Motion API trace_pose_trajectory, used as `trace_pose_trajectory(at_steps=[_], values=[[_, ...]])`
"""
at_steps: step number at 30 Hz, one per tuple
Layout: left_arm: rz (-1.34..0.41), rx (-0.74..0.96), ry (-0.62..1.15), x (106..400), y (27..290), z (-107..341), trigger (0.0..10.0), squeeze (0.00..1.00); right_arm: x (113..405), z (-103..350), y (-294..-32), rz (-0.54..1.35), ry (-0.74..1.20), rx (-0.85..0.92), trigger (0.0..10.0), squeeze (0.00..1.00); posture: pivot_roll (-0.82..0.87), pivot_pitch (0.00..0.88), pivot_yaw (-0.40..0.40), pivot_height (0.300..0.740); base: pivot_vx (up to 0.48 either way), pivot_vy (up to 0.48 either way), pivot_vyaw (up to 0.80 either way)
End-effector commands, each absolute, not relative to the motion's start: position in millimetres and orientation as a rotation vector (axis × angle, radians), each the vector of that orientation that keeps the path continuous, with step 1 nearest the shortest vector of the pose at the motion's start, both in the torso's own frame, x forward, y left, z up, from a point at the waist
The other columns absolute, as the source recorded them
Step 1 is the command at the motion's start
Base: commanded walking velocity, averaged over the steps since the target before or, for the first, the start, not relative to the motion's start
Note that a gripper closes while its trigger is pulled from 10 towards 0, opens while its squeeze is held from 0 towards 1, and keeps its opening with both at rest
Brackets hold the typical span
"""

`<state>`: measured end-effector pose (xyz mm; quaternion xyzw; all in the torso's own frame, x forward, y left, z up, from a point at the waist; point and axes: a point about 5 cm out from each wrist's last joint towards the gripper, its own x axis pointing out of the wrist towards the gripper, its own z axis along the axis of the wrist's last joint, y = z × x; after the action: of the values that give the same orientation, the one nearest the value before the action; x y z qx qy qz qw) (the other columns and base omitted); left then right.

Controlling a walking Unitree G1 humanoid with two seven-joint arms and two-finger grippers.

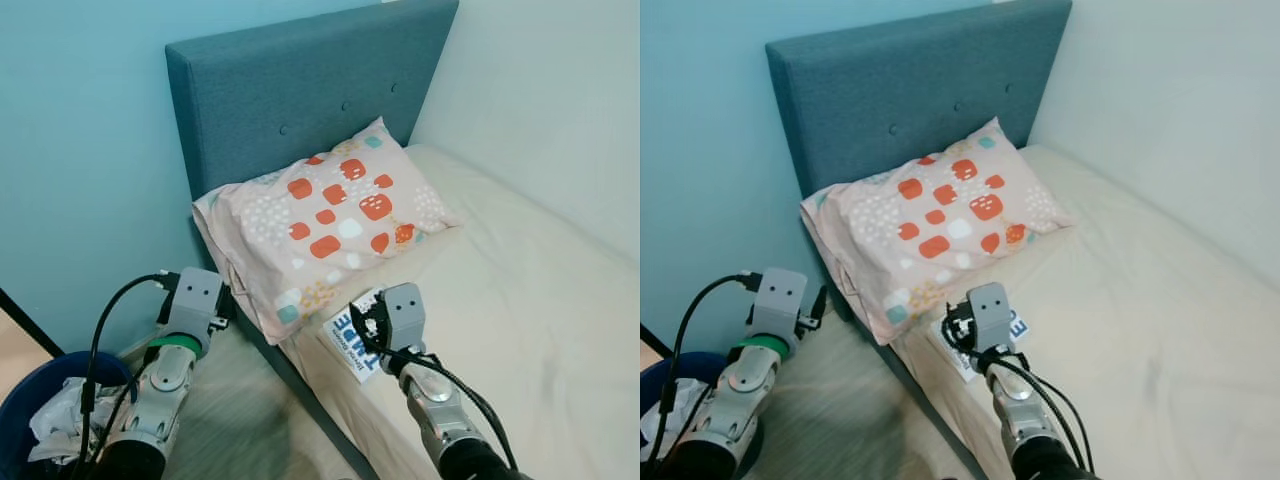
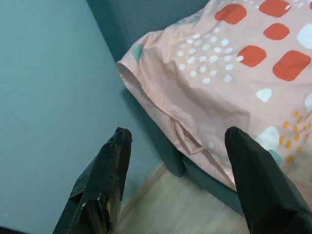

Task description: Clean up the room

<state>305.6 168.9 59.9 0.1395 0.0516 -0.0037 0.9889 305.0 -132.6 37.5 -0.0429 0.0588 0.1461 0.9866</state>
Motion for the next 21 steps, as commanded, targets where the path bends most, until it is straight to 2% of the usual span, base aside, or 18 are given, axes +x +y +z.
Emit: trace_pose_trajectory(at_steps=[1,6,21], values=[[-0.020,0.291,0.105,304.1,165.1,57.4,10.0,0.00,304.8,36.8,-135.1,0.284,0.120,-0.087,10.0,0.00,-0.03,0.000,-0.040,0.740,-0.244,0.000,0.00],[-0.020,0.293,0.104,303.6,164.1,57.1,10.0,0.00,304.7,36.9,-135.8,0.283,0.118,-0.088,10.0,0.00,-0.03,0.001,-0.039,0.740,-0.265,0.000,0.00],[-0.025,0.307,0.105,303.7,165.2,56.3,10.0,0.00,306.1,38.4,-136.9,0.267,0.109,-0.087,10.0,0.00,-0.04,0.001,-0.028,0.740,-0.379,0.000,0.00]])
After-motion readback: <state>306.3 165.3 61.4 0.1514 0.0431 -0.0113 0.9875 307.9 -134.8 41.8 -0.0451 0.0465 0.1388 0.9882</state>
